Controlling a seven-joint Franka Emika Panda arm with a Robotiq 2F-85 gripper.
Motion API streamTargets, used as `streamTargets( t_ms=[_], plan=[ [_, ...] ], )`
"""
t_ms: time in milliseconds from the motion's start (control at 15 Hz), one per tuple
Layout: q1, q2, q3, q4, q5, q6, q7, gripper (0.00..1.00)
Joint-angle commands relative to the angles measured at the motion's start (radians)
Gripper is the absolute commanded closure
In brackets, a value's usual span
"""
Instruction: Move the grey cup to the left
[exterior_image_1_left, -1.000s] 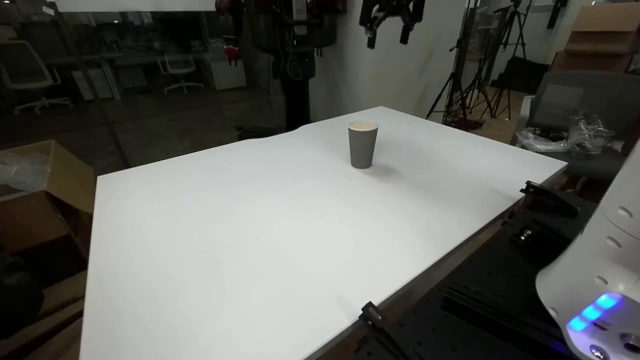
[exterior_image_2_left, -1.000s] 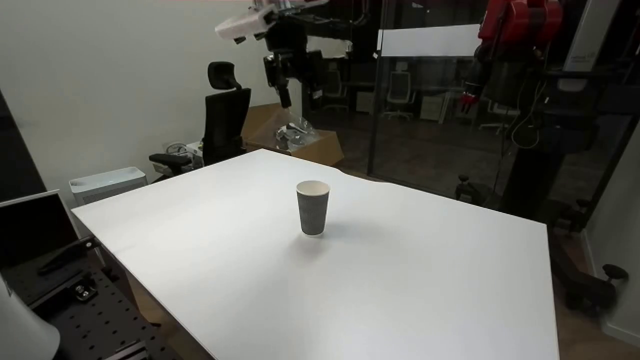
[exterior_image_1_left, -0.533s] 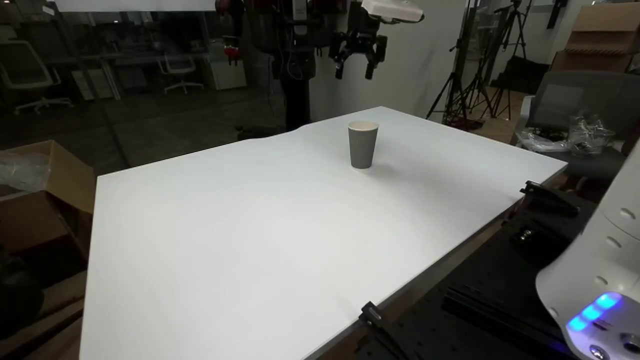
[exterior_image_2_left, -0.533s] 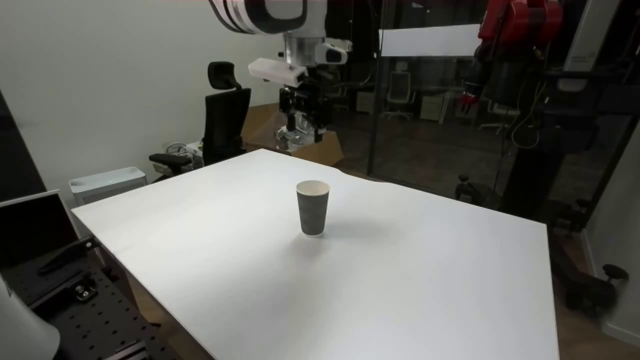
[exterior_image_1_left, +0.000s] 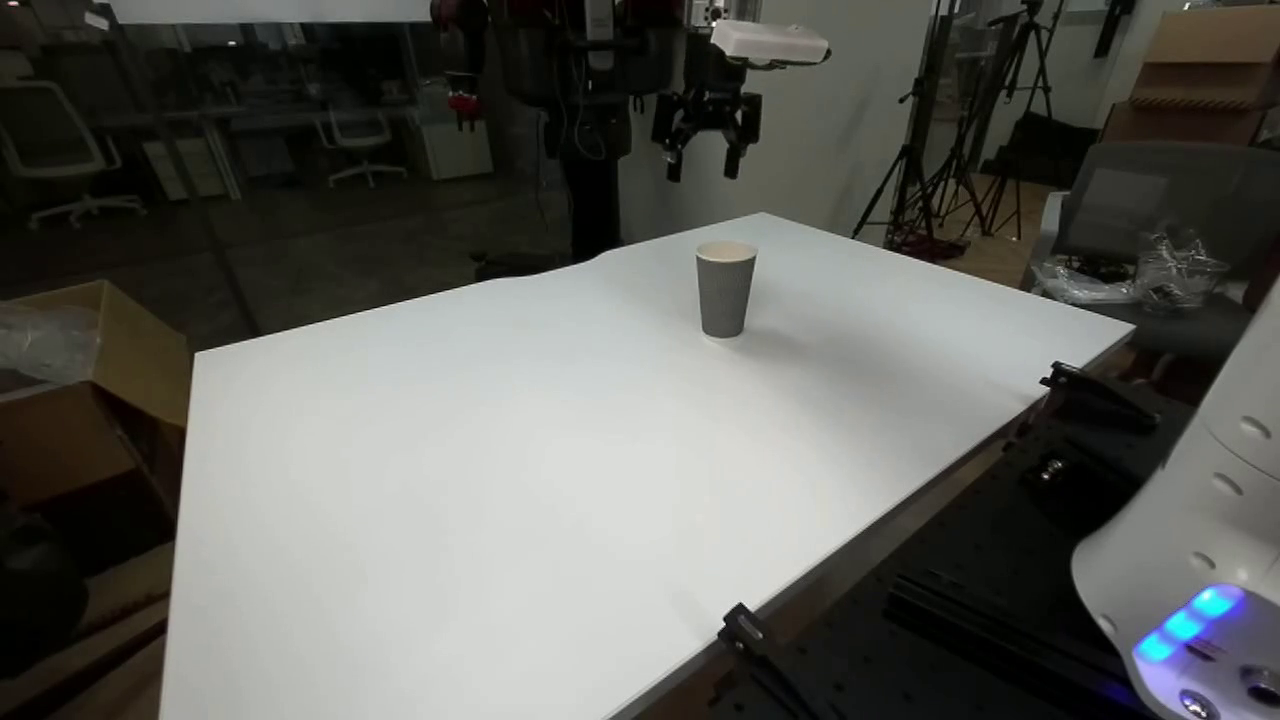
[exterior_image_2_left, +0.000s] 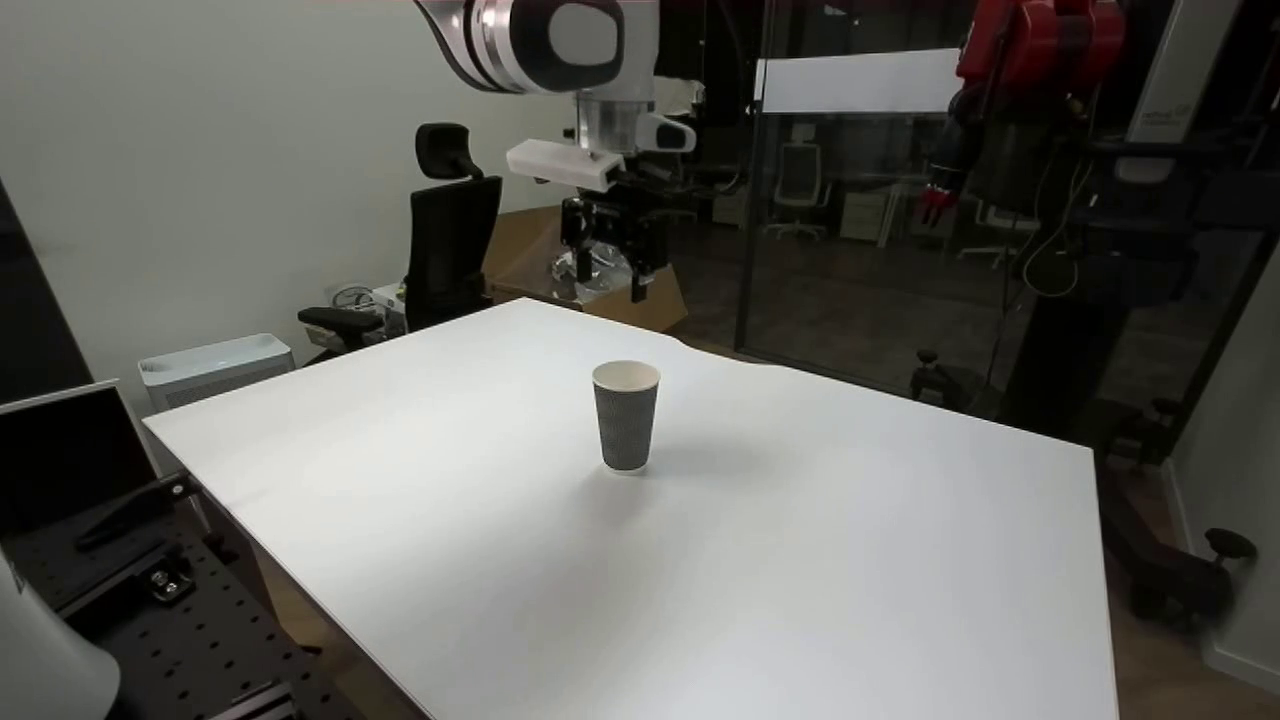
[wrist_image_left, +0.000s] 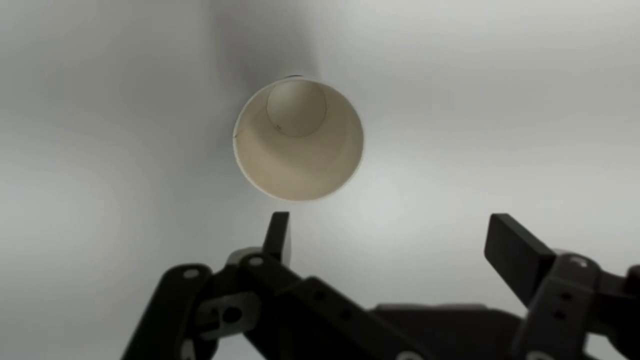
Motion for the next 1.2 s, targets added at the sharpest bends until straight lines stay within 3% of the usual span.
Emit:
streamTargets(
  t_ms=[0,1133],
  plan=[
    [0.007,0.056,0.024,0.015,-0.020,-0.003,0.002,0.00],
    [-0.043,0.190,0.054,0.023,-0.012,0.019,-0.111,0.00]
  ],
)
